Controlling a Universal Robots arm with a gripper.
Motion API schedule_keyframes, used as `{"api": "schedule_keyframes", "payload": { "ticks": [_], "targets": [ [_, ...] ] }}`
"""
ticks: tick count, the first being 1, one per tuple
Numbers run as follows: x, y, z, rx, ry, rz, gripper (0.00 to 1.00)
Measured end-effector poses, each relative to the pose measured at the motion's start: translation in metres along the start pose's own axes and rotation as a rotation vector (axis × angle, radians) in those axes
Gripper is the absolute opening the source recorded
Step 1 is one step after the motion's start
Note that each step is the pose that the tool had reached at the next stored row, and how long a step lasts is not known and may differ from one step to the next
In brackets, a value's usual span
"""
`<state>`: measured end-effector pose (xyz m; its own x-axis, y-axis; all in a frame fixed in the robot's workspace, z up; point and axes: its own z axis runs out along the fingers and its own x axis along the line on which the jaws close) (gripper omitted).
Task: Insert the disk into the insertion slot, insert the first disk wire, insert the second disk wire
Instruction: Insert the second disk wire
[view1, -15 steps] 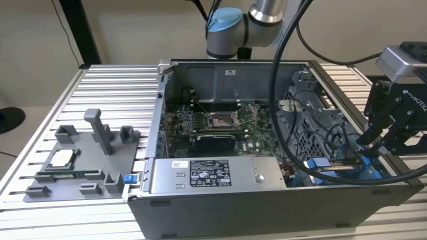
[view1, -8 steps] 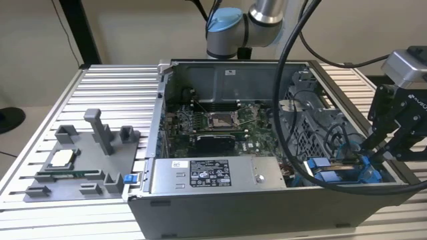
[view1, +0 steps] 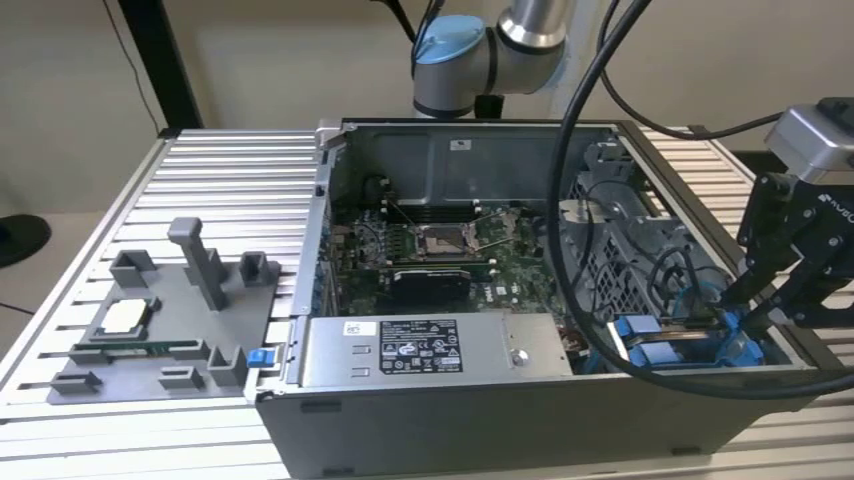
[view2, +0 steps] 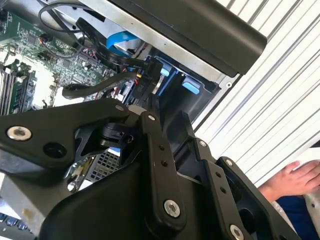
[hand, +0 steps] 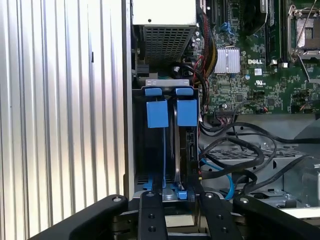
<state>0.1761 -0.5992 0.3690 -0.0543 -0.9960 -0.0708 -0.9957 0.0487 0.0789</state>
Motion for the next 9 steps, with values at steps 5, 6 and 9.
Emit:
{"api": "schedule_keyframes", "payload": {
  "ticks": [5,6,9],
  "targets": [
    [0.0,0.0,0.0001,0.0,0.0,0.0,1.0],
    [0.0001,0.0,0.0003,0.0,-0.0003,0.0,1.0],
    [0.0004,-0.0002,0.001,-0.0002,-0.0019,0.0,1.0]
  ]
}}
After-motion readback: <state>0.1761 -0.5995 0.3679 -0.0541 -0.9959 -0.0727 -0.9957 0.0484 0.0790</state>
